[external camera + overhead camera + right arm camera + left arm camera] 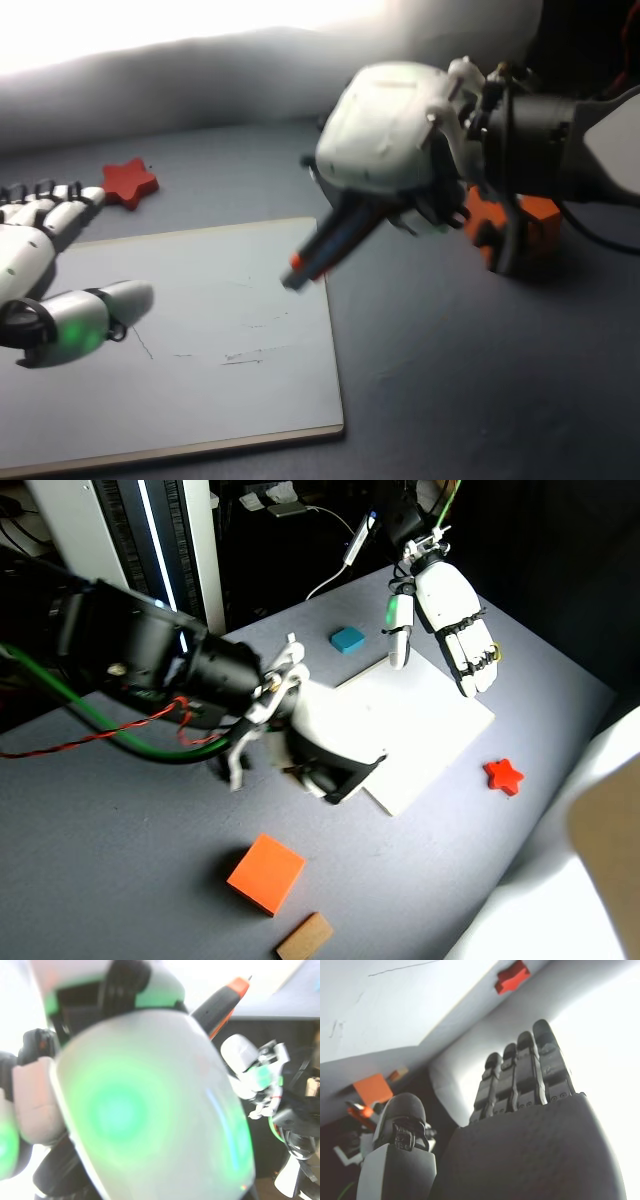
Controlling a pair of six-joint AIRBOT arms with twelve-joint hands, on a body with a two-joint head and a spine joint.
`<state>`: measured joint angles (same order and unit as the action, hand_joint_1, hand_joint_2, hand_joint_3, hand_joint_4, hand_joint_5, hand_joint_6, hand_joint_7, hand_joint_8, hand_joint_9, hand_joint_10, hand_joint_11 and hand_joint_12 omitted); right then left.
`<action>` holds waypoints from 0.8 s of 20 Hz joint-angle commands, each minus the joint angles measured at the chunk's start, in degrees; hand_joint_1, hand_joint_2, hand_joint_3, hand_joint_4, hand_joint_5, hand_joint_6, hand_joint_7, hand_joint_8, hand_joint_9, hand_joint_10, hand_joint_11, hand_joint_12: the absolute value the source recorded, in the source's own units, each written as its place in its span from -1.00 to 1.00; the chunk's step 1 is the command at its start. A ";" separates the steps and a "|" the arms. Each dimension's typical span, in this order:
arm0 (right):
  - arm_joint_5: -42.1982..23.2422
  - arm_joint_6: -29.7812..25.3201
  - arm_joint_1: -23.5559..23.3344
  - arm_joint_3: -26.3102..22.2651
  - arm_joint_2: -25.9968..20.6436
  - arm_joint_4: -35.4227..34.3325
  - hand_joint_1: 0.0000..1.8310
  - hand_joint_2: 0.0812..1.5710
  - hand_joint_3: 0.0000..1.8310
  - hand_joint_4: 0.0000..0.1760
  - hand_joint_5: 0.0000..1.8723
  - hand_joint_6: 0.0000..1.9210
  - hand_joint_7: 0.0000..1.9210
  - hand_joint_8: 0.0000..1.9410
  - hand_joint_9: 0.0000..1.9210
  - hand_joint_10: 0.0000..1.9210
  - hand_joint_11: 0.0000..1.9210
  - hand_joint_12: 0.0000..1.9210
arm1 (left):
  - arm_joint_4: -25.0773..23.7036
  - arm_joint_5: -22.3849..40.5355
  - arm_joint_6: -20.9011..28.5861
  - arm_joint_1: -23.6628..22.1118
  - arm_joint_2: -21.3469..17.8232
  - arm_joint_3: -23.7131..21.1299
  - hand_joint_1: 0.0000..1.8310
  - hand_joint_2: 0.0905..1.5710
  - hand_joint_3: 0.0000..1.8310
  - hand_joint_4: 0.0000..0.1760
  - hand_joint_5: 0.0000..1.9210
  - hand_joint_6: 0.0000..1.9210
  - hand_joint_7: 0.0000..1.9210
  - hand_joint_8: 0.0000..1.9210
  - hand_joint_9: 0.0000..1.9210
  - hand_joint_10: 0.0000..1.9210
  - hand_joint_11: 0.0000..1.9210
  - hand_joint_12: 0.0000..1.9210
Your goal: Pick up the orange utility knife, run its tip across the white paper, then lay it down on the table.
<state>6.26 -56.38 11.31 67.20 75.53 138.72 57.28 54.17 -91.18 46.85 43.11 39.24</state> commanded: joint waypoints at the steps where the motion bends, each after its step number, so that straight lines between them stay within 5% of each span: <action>1: 8.75 -5.68 0.08 0.36 0.11 6.98 0.53 0.49 -0.76 1.00 0.49 1.00 0.65 1.00 0.76 1.00 0.81 1.00 | -2.16 4.76 0.21 -0.15 -0.47 0.54 -1.00 0.59 -1.00 -0.89 -1.00 -1.00 -0.95 -1.00 -0.91 -0.99 -1.00 -0.60; 2: 12.51 -15.04 1.16 1.50 1.09 18.97 0.56 0.49 -0.77 1.00 0.52 1.00 0.66 1.00 0.76 1.00 0.82 1.00 | -1.76 4.70 0.21 -0.03 -0.67 0.88 -1.00 0.60 -1.00 -0.99 -1.00 -1.00 -0.96 -1.00 -0.92 -1.00 -1.00 -0.58; 4: 19.19 -23.63 3.23 3.64 3.00 31.37 0.57 0.49 -0.78 1.00 0.52 1.00 0.66 1.00 0.77 1.00 0.83 1.00 | -1.24 4.70 0.21 0.24 -1.02 1.30 -1.00 0.60 -1.00 -1.00 -1.00 -1.00 -0.96 -1.00 -0.93 -1.00 -1.00 -0.63; 10: 30.36 -20.04 7.53 7.15 9.47 33.86 0.49 0.50 -0.78 1.00 0.45 1.00 0.64 1.00 0.75 1.00 0.81 1.00 | -0.55 4.70 0.20 0.77 -1.12 3.09 -1.00 0.60 -1.00 -1.00 -1.00 -1.00 -1.00 -1.00 -0.97 -1.00 -1.00 -0.74; 16: 33.68 -15.01 9.57 15.30 17.83 33.86 0.52 0.50 -0.80 1.00 0.50 1.00 0.64 1.00 0.74 1.00 0.79 1.00 | -0.39 4.70 0.25 1.01 -1.12 2.95 -1.00 0.58 -1.00 -1.00 -0.97 -0.99 -0.97 -1.00 -0.92 -0.99 -1.00 -0.67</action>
<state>32.40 -72.07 21.63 82.98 93.73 170.39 59.05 53.36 -91.18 47.90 42.61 42.06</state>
